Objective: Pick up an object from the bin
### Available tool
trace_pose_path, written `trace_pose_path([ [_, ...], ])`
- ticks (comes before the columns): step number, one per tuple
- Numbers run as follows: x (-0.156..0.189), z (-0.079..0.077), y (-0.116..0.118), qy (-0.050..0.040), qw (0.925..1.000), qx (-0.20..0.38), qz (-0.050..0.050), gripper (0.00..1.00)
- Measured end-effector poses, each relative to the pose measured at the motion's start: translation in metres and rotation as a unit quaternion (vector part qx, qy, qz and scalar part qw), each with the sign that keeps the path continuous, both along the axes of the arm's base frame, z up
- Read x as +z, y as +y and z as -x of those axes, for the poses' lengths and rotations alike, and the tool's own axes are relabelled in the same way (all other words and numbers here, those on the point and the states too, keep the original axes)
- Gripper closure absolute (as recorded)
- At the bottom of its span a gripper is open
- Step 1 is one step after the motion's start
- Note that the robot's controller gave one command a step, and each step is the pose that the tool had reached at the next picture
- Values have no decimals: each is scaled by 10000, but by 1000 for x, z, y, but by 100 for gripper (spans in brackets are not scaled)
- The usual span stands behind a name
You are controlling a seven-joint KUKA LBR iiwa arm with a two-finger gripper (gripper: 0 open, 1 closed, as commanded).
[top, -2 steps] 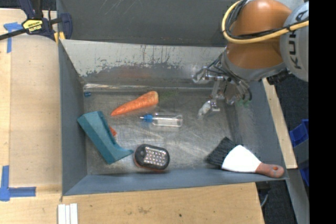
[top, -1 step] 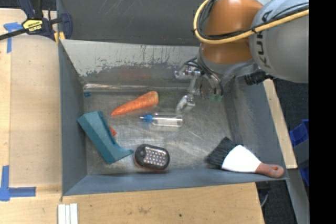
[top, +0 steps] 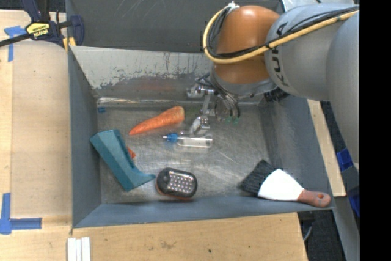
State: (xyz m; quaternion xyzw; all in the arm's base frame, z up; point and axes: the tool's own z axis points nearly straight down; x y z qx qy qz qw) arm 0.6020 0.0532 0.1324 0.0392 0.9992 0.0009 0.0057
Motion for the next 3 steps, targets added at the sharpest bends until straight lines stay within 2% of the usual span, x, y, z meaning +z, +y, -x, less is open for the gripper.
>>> trace_pose_path([
  [1,-28,1,12,77,9957,926,11,0],
  [2,-21,0,15,71,9961,882,12,0],
  [3,-23,-9,23,26,9940,1090,15,0],
])
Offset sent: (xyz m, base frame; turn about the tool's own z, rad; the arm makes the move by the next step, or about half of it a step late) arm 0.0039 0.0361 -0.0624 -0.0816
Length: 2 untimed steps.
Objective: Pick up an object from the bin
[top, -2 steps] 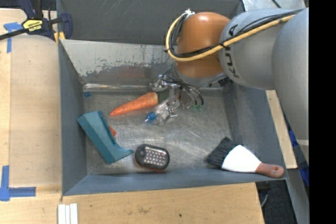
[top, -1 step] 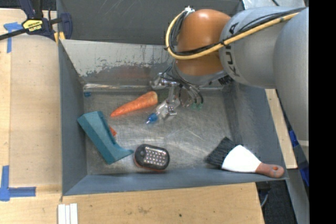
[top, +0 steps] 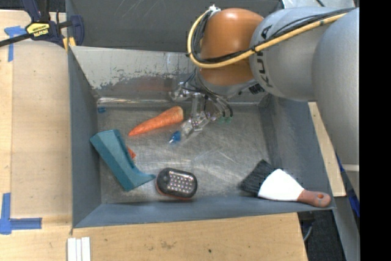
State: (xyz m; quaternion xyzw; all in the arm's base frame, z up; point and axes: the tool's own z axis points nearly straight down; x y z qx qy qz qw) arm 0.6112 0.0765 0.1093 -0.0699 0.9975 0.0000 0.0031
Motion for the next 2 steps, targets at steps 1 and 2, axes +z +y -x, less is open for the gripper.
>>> trace_pose_path([
  [1,-29,-17,68,-25,9995,319,11,100],
  [2,-29,-17,68,-25,9995,319,11,100],
])
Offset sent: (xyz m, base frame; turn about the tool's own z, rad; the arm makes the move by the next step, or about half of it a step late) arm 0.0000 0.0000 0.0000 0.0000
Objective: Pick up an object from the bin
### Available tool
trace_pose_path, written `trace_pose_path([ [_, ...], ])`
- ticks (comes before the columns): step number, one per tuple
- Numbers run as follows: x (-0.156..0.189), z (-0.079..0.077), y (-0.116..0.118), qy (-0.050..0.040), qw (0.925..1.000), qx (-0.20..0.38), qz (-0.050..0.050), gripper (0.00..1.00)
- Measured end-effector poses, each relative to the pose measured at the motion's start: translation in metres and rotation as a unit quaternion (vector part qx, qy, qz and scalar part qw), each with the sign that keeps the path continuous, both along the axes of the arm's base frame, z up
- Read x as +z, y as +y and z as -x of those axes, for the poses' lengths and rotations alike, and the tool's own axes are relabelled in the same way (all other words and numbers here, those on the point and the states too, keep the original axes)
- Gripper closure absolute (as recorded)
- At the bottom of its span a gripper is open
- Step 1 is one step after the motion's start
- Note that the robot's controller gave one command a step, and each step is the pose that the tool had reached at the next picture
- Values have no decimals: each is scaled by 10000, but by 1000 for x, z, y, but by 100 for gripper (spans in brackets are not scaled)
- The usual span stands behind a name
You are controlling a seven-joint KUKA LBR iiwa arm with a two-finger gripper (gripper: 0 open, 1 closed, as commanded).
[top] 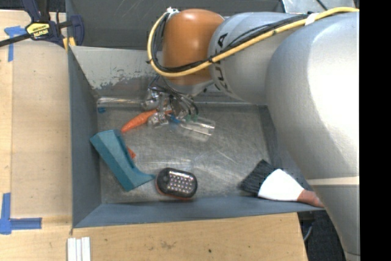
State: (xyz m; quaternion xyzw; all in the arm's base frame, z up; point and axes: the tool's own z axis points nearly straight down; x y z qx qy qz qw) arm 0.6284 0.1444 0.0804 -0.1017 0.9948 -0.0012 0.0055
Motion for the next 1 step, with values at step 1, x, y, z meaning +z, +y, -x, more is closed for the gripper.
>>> trace_pose_path([
  [1,150,9,-1,37,9831,1833,-1,100],
])
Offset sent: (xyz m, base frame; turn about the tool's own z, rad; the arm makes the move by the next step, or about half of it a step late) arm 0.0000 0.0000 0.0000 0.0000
